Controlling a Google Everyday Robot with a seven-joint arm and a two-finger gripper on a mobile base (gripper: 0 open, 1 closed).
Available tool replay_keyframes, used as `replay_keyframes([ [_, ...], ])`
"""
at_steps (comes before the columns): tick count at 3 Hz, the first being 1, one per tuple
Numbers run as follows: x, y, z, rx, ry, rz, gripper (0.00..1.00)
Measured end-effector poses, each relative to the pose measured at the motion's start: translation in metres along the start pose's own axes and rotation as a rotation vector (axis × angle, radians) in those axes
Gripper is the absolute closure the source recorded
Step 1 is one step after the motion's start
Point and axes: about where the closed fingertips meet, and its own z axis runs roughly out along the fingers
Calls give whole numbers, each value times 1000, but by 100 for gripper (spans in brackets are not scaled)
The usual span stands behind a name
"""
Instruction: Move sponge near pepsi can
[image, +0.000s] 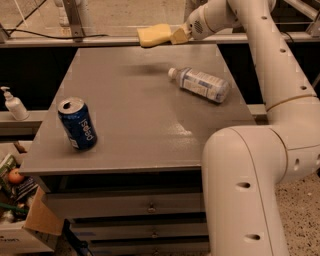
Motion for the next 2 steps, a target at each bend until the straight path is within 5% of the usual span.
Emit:
replay_keyframes([
  [2,-2,44,-49,-48,83,-199,100],
])
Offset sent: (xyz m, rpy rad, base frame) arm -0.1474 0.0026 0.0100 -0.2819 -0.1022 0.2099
